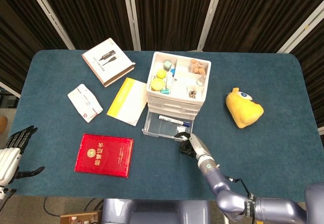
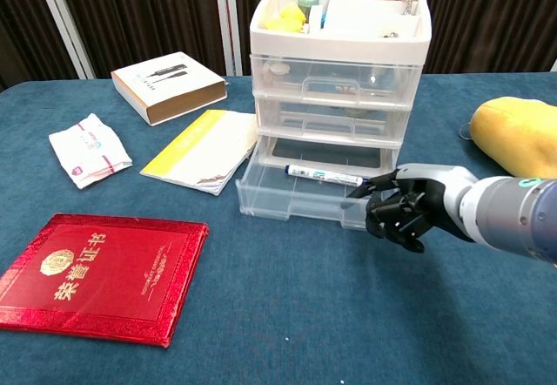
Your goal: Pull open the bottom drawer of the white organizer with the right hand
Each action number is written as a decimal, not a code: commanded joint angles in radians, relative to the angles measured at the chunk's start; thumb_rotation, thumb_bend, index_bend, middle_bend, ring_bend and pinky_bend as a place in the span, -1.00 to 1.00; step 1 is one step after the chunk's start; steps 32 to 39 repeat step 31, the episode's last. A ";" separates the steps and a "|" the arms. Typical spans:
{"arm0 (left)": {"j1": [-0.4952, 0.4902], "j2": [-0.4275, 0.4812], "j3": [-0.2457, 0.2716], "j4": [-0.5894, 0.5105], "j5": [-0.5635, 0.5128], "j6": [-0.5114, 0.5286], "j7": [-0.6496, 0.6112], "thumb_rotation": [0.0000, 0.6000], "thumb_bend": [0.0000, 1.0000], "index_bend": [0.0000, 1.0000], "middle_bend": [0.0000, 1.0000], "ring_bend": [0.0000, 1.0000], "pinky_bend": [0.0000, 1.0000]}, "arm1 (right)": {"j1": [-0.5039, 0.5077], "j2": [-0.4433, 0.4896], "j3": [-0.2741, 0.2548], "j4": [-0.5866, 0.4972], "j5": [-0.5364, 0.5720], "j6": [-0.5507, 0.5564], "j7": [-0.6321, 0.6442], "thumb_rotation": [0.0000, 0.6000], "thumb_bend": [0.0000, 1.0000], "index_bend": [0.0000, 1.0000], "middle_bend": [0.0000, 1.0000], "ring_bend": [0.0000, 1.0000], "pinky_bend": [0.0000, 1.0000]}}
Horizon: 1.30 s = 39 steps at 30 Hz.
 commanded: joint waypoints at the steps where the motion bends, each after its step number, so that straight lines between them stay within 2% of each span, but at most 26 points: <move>1: 0.001 -0.001 -0.001 0.001 0.002 0.003 0.002 1.00 -0.98 -1.00 -1.00 -1.00 -1.00 | -0.004 0.021 -0.013 -0.014 -0.021 -0.024 -0.002 1.00 0.06 -1.00 0.43 0.49 0.64; 4: 0.003 -0.004 0.000 0.003 0.004 0.007 0.007 1.00 -0.98 -1.00 -1.00 -1.00 -1.00 | -0.011 0.044 -0.021 -0.030 -0.052 -0.034 0.002 1.00 -0.08 -1.00 0.41 0.47 0.64; 9: 0.005 -0.004 0.000 0.003 -0.002 0.007 0.014 1.00 -0.98 -1.00 -1.00 -1.00 -1.00 | -0.039 0.099 -0.041 -0.097 -0.122 -0.008 0.007 1.00 -0.10 -1.00 0.39 0.46 0.63; 15: 0.013 -0.007 -0.001 0.006 0.005 0.027 0.035 1.00 -0.98 -1.00 -1.00 -1.00 -1.00 | -0.117 0.240 -0.124 -0.239 -0.306 0.091 -0.035 1.00 -0.11 -1.00 0.22 0.31 0.38; 18: 0.020 -0.012 -0.001 0.010 0.010 0.043 0.053 1.00 -0.98 -1.00 -1.00 -1.00 -1.00 | -0.182 0.336 -0.199 -0.287 -0.470 0.155 -0.062 1.00 -0.13 -1.00 -0.12 -0.03 0.10; 20: 0.026 -0.016 -0.001 0.013 0.010 0.053 0.068 1.00 -0.98 -1.00 -1.00 -1.00 -1.00 | -0.237 0.393 -0.258 -0.288 -0.604 0.209 -0.069 1.00 -0.18 -1.00 -0.53 -0.45 -0.20; 22: 0.030 -0.019 -0.002 0.014 0.010 0.062 0.081 1.00 -0.98 -1.00 -1.00 -1.00 -1.00 | -0.283 0.437 -0.311 -0.269 -0.720 0.250 -0.066 1.00 -0.22 -1.00 -0.82 -0.76 -0.44; 23: 0.033 -0.021 -0.003 0.015 0.011 0.068 0.088 1.00 -0.98 -1.00 -1.00 -1.00 -1.00 | -0.307 0.457 -0.337 -0.251 -0.775 0.275 -0.068 1.00 -0.26 -1.00 -0.93 -0.88 -0.58; 25: 0.039 -0.025 -0.003 0.018 0.015 0.081 0.108 1.00 -0.98 -1.00 -1.00 -1.00 -1.00 | -0.360 0.490 -0.392 -0.201 -0.895 0.329 -0.045 1.00 -0.34 -1.00 -1.00 -1.00 -0.81; 28: 0.046 -0.037 -0.001 0.027 0.025 0.098 0.153 1.00 -0.99 -1.00 -1.00 -1.00 -1.00 | -0.440 0.529 -0.459 -0.087 -1.037 0.408 0.034 1.00 -0.43 -1.00 -1.00 -1.00 -0.98; 31: 0.048 -0.051 -0.002 0.038 0.036 0.107 0.192 1.00 -0.99 -1.00 -1.00 -1.00 -1.00 | -0.496 0.538 -0.479 0.008 -1.105 0.472 0.122 1.00 -0.45 -1.00 -1.00 -1.00 -1.00; 39: 0.048 -0.051 -0.002 0.038 0.036 0.107 0.192 1.00 -0.99 -1.00 -1.00 -1.00 -1.00 | -0.496 0.538 -0.479 0.008 -1.105 0.472 0.122 1.00 -0.45 -1.00 -1.00 -1.00 -1.00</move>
